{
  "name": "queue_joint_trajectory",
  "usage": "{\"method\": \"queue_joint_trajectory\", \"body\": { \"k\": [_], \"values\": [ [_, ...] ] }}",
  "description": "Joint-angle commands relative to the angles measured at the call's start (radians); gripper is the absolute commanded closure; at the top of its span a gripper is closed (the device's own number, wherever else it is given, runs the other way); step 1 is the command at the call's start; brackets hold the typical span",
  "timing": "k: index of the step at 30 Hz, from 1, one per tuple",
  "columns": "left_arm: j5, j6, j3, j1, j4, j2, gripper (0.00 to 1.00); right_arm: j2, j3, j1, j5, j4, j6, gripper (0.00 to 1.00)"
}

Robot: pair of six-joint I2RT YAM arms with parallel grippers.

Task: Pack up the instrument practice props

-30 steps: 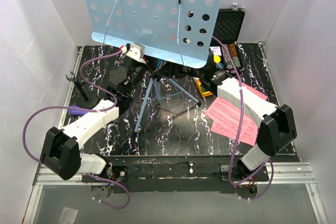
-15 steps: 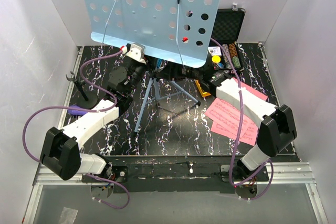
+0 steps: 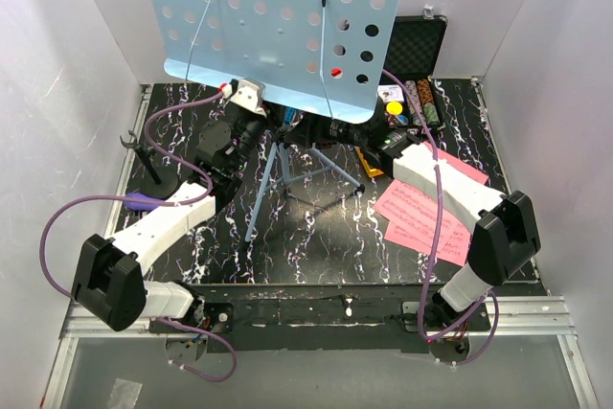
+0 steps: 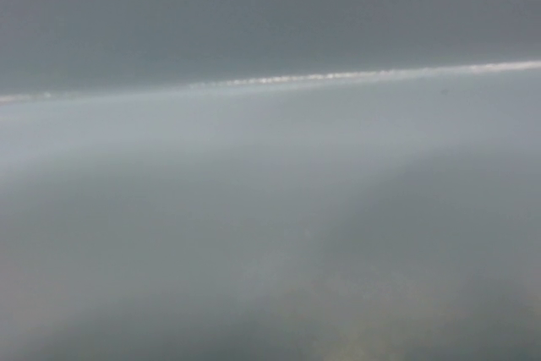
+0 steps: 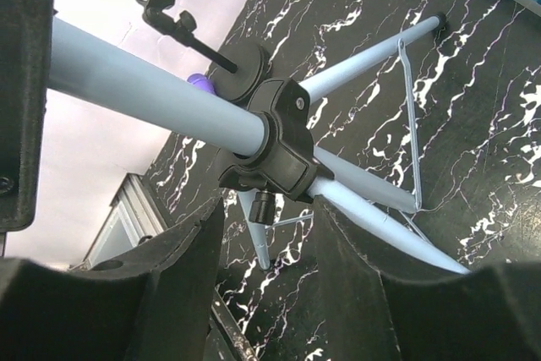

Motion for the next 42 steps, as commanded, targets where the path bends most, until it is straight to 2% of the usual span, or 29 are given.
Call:
{"method": "queue_joint_trajectory", "body": {
  "k": [1,6,14,25,28,31,37,40,42],
  "values": [
    [-0.038,0.069,0.000,-0.005,-0.132,-0.026,1.00,-0.026,0.018,0.039,-0.054,-0.042,0.028,0.42],
    [-0.050,0.086,0.003,-0.004,-0.140,-0.027,1.00,-0.046,0.009,0.052,-0.034,-0.060,0.040,0.39],
    [-0.046,0.080,0.000,-0.005,-0.144,-0.029,1.00,-0.026,0.031,0.059,-0.007,-0.060,0.038,0.48],
    [-0.038,0.074,0.002,-0.009,-0.146,-0.037,1.00,0.022,0.106,0.059,0.107,-0.097,0.012,0.48],
    [-0.038,0.074,0.000,-0.010,-0.146,-0.038,1.00,0.043,0.132,0.059,0.108,-0.100,0.011,0.55],
    [-0.037,0.074,0.000,-0.012,-0.147,-0.040,1.00,0.057,0.141,0.059,0.105,-0.105,0.005,0.67],
    [-0.040,0.077,-0.001,-0.012,-0.152,-0.040,1.00,0.049,0.111,0.059,0.131,-0.094,-0.057,0.99],
    [-0.050,0.077,-0.003,-0.013,-0.155,-0.038,1.00,0.037,0.062,0.062,0.159,-0.042,-0.130,0.99],
    [-0.085,0.066,0.000,-0.013,-0.155,-0.041,1.00,0.022,-0.024,0.070,0.173,0.071,-0.236,0.99]
  ]
}}
